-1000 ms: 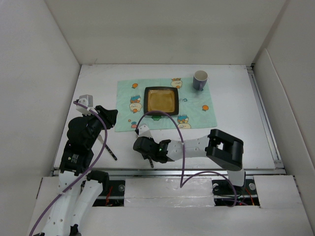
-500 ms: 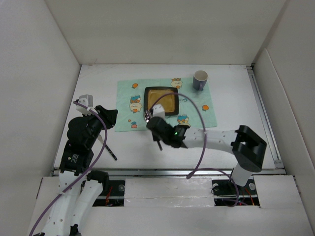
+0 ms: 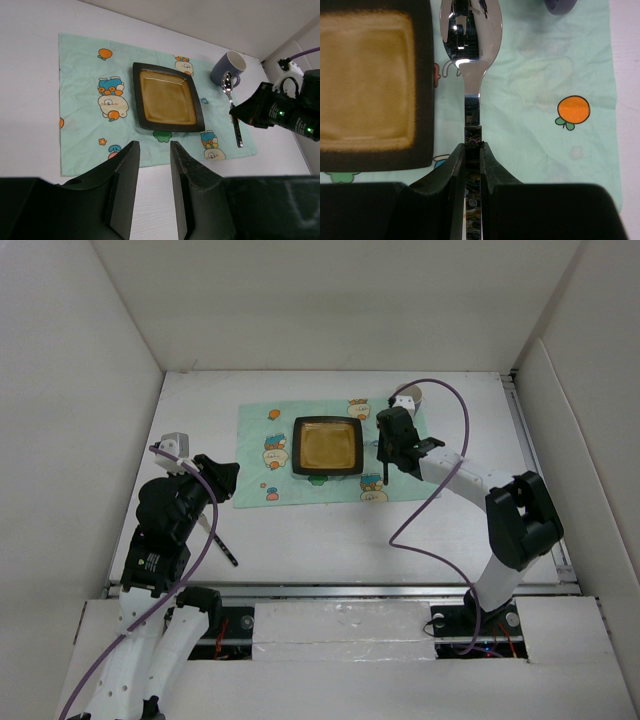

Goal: Set the dinner table for one person

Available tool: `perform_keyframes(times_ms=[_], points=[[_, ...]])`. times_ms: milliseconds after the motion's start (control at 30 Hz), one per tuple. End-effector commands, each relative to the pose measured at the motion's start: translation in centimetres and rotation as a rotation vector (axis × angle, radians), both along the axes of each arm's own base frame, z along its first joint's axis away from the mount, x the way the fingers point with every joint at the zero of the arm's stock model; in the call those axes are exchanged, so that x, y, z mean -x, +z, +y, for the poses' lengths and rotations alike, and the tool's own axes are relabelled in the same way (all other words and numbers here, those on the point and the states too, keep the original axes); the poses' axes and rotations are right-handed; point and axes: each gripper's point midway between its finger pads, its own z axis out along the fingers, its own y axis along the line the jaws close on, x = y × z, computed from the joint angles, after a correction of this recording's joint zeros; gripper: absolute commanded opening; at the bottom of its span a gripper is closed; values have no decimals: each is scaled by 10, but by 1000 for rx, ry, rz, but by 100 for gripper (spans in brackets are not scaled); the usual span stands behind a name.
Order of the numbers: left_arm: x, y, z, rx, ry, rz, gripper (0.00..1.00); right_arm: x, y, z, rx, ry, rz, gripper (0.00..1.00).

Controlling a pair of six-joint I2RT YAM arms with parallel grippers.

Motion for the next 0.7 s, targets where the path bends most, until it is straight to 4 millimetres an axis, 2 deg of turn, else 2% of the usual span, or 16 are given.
perform_keyframes(times_ms=[0, 67, 133, 300, 367, 400, 567, 667], points=[[-1, 13, -1, 4, -3, -40, 28, -31, 15, 4, -31, 49, -46, 0], [-3, 13, -1, 2, -5, -38, 28, -37, 8, 4, -14, 68, -33, 0], [-2, 12, -2, 3, -9, -39, 28, -46, -8, 0, -7, 89, -10, 0], [-3, 11, -2, 1, -9, -32, 28, -62, -9, -5, -21, 101, -7, 0], [-3, 11, -2, 1, -5, -33, 28, -65, -17, -3, -8, 110, 16, 0], [-4, 10, -1, 1, 0, -28, 28, -70, -12, -1, -13, 110, 9, 0], [-4, 10, -1, -1, 0, -29, 28, -76, -31, 2, -6, 97, 58, 0], [-5, 10, 0, -4, 7, -28, 28, -74, -36, -1, -11, 71, 66, 0]])
